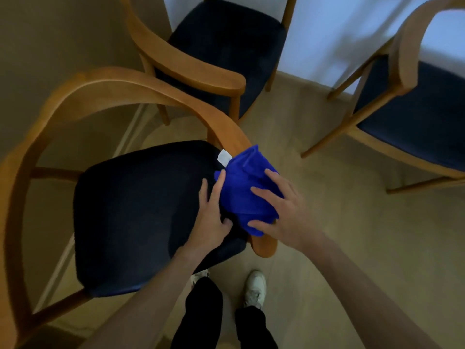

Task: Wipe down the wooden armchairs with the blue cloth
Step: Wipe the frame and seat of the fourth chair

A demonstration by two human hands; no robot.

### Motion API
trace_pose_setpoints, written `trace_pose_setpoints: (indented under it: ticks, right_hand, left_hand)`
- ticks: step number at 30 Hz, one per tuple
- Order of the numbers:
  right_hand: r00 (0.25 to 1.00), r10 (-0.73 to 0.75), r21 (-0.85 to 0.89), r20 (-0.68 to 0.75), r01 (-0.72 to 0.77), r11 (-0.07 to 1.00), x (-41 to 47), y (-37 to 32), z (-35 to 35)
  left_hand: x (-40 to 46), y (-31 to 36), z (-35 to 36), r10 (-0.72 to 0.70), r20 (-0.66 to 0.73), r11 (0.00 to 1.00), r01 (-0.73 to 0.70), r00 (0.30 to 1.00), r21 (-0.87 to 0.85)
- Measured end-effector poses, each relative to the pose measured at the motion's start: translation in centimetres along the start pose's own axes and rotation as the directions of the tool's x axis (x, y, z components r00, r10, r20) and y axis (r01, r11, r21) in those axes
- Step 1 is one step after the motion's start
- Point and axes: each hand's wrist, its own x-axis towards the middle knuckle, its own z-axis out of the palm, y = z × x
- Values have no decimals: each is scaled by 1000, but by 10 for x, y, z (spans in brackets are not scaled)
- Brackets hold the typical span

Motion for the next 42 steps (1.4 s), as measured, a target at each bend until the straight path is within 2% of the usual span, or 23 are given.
trace_pose_setpoints:
  ticks: [3,5,7,8,10,11,12,14,16,17,20,22,23,26,28,30,31,34,36,39,40,42]
  right_hand:
    - [994,-17,-26,-107,14,1000,-6,-5,6]
    - [980,52,38,-194,-45,998,-6,-8,10]
    - [927,279,263,-250,-213,941,-5,-7,10]
    - [873,416,369,-254,-311,876,-3,-6,8]
    - [760,588,412,-279,-458,788,-1,-2,5]
    - [734,613,414,-293,-480,773,-1,1,4]
    - [740,615,461,-271,-461,758,2,0,3]
    - [849,522,541,-80,-403,738,11,-6,4]
    - [927,374,405,30,-353,843,17,-10,14]
    - [929,369,379,9,-345,859,18,-10,18]
    - [874,477,518,-93,-366,773,14,-5,20]
    - [821,562,572,-97,-416,707,14,0,18]
    - [807,581,557,-107,-436,707,17,0,15]
    - [837,501,435,-218,-377,818,25,-13,3]
    - [870,419,398,-260,-299,867,29,-25,-7]
    - [910,365,435,-198,-252,864,34,-39,-12]
    - [931,342,444,-129,-254,859,37,-45,-11]
    - [961,263,295,81,-275,915,34,-55,3]
    - [969,246,353,24,-239,905,31,-51,6]
    - [912,387,423,-139,-298,855,36,-26,3]
    - [888,446,432,-114,-360,827,41,-17,1]
    - [845,532,453,59,-497,740,55,-8,3]
  left_hand:
    - [16,11,-14,104,-18,984,-100,994,145]
    - [33,22,-28,217,-69,953,-196,974,232]
    - [47,39,-39,316,-92,929,-289,944,232]
    - [54,50,-41,341,-101,925,-314,935,214]
    - [67,70,-41,364,-107,921,-340,925,188]
    - [73,77,-40,365,-95,921,-344,926,183]
    - [78,80,-39,369,-63,917,-352,927,189]
    - [82,79,-38,377,82,896,-386,923,222]
    - [75,71,-32,346,258,867,-412,902,280]
    - [70,66,-27,326,275,860,-404,904,310]
    - [56,52,-16,234,93,942,-249,968,226]
    - [50,47,-14,183,39,970,-187,982,155]
    - [48,47,-15,176,36,972,-179,984,151]
    - [56,64,-23,275,26,940,-274,961,203]
    - [69,76,-33,400,41,850,-387,916,358]
    - [87,85,-47,458,159,741,-475,874,476]
    - [96,87,-54,425,235,731,-485,874,481]
    - [108,77,-72,221,317,842,-345,922,416]
    - [106,64,-78,194,261,883,-284,946,373]
    - [93,49,-72,188,119,905,-219,975,365]
    - [88,46,-67,183,64,916,-193,981,351]
    - [78,40,-57,213,6,911,-201,977,362]
